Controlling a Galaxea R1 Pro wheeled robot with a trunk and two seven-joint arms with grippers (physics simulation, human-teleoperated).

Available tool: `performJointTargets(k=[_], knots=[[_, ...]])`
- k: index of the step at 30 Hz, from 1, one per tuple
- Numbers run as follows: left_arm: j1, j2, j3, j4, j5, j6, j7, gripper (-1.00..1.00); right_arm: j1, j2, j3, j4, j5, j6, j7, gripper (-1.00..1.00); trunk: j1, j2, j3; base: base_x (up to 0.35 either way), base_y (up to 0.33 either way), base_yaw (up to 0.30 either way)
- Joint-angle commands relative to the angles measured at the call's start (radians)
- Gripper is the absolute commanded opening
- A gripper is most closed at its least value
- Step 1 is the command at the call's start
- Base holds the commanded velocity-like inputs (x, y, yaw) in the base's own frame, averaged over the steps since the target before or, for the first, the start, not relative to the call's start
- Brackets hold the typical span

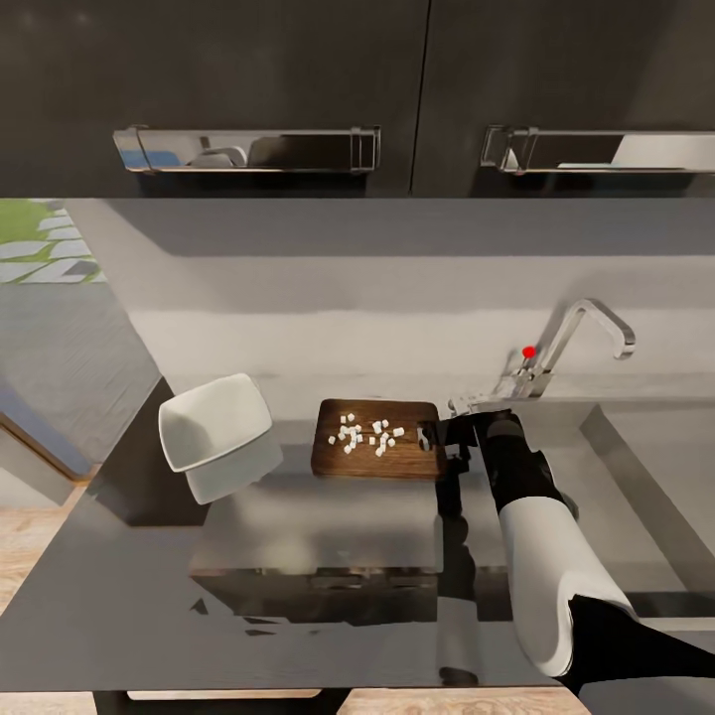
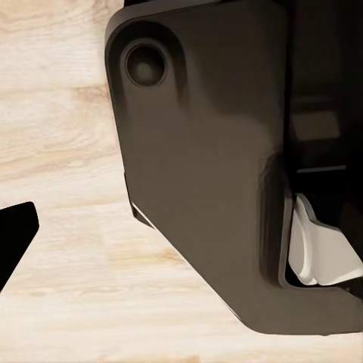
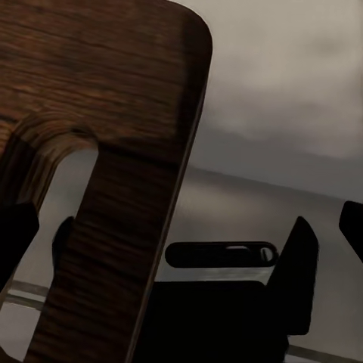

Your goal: In the kitchen, take the Vidalia onion out of the sink, dice it on the chopping board with the paring knife, put the diced onion into the bowl on the countertop, then place both the paring knife and the chopping board into the sink.

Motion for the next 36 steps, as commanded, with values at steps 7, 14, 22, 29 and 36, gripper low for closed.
performJointTargets(k=[7,14,22,29,36], knots=[[-0.002,-0.001,-0.008,0.005,0.009,-0.008,0.001,1.00,-0.001,0.001,-0.005,-0.001,0.011,0.001,0.009,1.00,0.001,-0.002,-0.007,0.000,0.000,0.000],[-0.002,-0.001,-0.008,0.005,0.009,-0.008,0.001,1.00,-0.001,0.001,-0.005,-0.001,0.012,0.001,0.009,1.00,0.001,-0.002,-0.007,0.000,0.000,0.000],[-0.002,-0.001,-0.008,0.005,0.009,-0.008,0.001,1.00,-0.001,0.001,-0.005,-0.001,0.011,0.001,0.008,1.00,0.001,-0.002,-0.007,0.000,0.000,0.000],[-0.002,-0.001,-0.008,0.005,0.009,-0.008,0.001,1.00,-0.001,0.001,-0.005,-0.001,0.011,0.001,0.008,1.00,0.001,-0.002,-0.014,0.000,0.000,0.000],[-0.002,-0.001,-0.008,0.005,0.009,-0.008,0.001,1.00,-0.001,0.001,-0.005,-0.001,0.012,0.001,0.008,1.00,0.001,-0.002,-0.014,0.000,0.000,0.000]])
